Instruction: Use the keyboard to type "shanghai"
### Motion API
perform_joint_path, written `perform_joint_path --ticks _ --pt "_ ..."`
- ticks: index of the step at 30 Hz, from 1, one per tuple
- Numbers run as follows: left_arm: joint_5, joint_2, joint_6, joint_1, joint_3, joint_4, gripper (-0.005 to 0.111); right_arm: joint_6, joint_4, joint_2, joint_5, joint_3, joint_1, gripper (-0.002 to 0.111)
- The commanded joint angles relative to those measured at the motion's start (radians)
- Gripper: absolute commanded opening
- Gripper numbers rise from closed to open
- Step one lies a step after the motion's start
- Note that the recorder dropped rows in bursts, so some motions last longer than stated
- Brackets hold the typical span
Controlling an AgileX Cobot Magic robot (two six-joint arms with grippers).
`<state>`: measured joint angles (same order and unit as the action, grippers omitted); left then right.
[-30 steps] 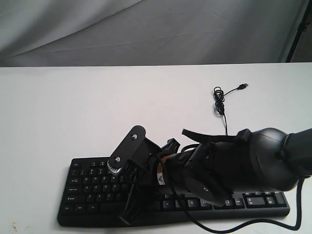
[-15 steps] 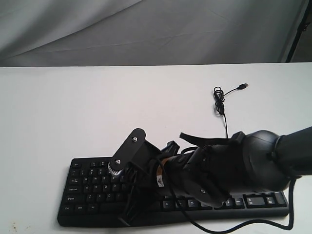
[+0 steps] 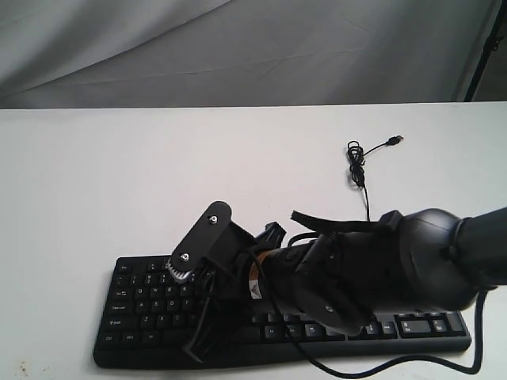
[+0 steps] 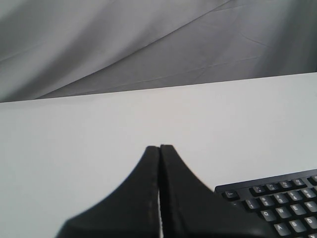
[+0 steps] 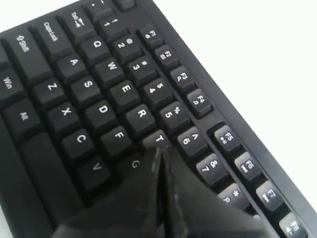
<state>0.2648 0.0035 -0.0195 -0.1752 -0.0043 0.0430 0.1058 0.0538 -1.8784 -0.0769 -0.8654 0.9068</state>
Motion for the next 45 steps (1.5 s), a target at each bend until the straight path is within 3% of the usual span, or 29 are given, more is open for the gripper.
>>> perform_joint_path --ticks 1,19,45 --pt "-0.006 -0.003 -0.003 -0.004 0.004 0.005 0.000 -0.001 0.007 0.012 0.029 -0.057 0.022 0.000" --pt "-0.006 -0.003 -0.003 -0.004 0.004 0.005 0.000 0.002 0.022 -0.187 0.151 -0.339 0.130 0.000" --pt "-0.006 -0.003 -0.003 -0.004 0.004 0.005 0.000 0.002 0.042 -0.171 0.190 -0.341 0.128 0.000"
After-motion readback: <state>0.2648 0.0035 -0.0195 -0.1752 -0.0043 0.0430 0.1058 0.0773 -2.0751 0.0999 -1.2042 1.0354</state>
